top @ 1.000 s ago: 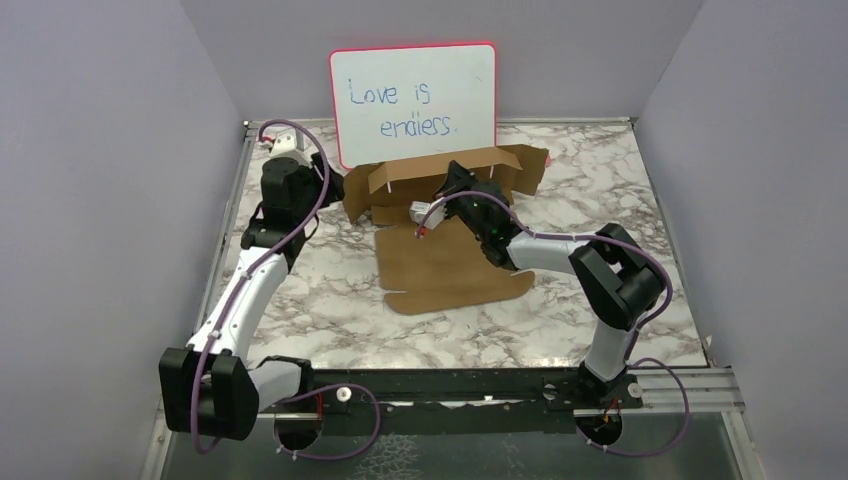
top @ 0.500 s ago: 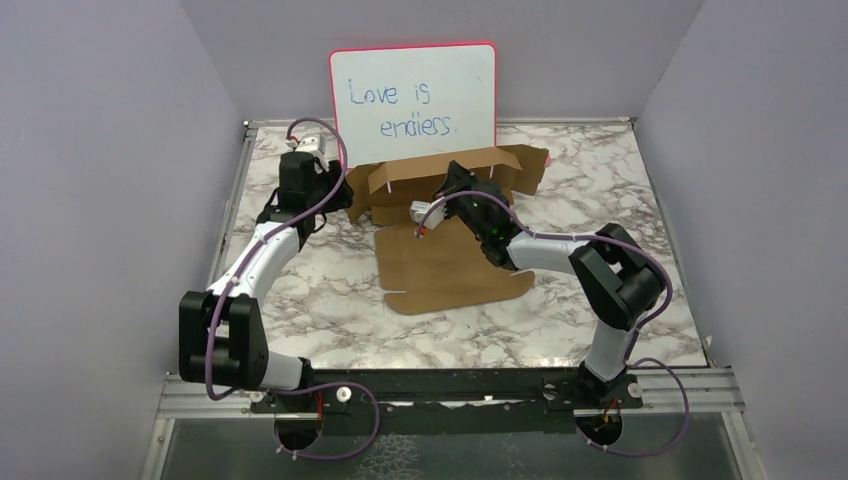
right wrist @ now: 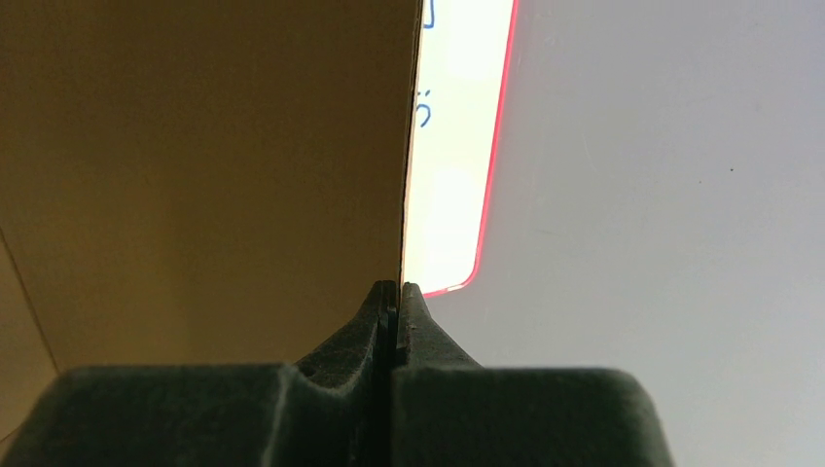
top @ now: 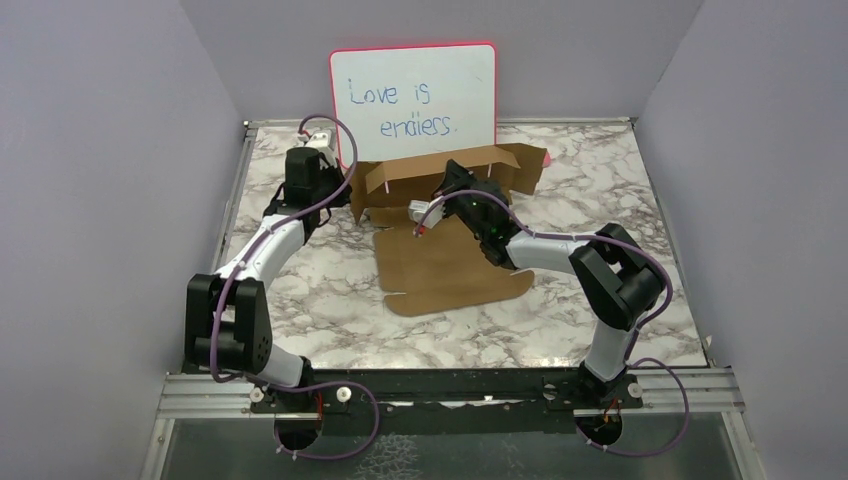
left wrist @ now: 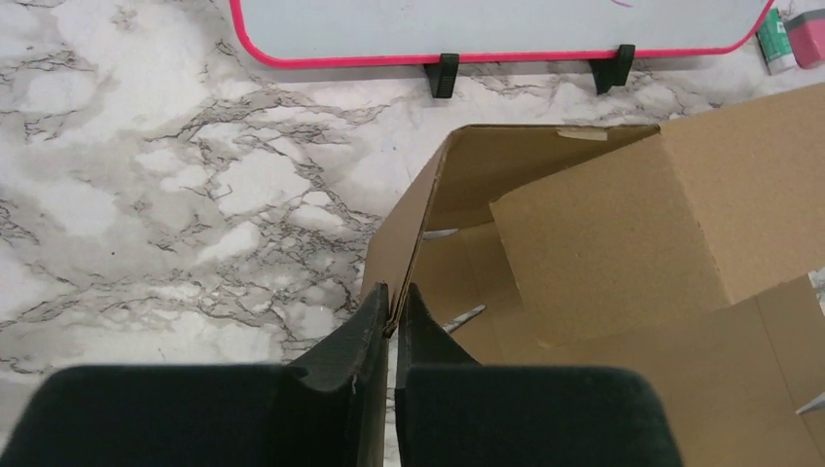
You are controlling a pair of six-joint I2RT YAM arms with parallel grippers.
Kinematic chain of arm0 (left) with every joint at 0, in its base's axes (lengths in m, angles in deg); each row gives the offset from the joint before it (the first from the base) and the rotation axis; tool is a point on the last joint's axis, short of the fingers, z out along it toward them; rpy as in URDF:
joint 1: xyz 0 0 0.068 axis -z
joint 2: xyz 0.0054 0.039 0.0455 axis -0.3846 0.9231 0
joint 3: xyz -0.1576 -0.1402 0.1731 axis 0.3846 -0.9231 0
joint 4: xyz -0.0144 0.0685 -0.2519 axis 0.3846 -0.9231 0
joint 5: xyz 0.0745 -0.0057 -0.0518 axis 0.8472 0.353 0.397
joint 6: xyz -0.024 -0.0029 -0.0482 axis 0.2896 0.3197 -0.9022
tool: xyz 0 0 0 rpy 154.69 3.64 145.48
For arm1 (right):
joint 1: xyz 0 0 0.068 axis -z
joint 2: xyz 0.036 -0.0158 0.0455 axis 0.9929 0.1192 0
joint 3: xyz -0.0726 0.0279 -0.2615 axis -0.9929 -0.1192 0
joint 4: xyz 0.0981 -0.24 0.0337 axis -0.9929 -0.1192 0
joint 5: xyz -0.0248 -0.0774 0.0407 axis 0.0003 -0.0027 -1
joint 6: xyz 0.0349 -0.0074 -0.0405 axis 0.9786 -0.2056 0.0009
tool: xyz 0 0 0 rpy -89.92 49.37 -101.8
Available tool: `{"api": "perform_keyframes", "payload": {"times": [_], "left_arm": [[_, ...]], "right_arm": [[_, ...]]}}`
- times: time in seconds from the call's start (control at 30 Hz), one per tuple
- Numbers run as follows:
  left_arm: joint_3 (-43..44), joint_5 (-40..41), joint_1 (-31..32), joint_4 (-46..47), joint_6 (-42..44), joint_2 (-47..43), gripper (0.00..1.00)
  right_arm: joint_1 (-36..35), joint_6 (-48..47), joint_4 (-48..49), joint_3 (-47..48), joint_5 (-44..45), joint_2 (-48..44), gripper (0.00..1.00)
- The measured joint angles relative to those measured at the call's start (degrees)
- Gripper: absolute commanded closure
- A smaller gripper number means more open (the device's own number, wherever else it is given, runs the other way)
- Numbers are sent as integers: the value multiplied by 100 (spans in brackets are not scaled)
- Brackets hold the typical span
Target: Fold the paper box
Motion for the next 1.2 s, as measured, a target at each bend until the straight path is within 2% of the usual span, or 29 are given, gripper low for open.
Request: {"api": "perform_keyframes", "payload": {"times": [0.33, 0.67, 0.93, 1.2], "left_arm": [[-227, -7, 236, -140, 48, -664, 100], [-372, 122, 684, -485, -402, -981, 100], [-678, 249, 846, -476, -688, -1126, 100], [-1174, 363, 894, -177, -986, -1399, 97]], "right_arm": [[-9, 17, -11, 153, 4, 2, 99], [2, 44, -4, 291, 186, 76, 99], [4, 90, -7, 334, 315, 138, 99], [4, 13, 166, -17, 223, 120, 99]]}}
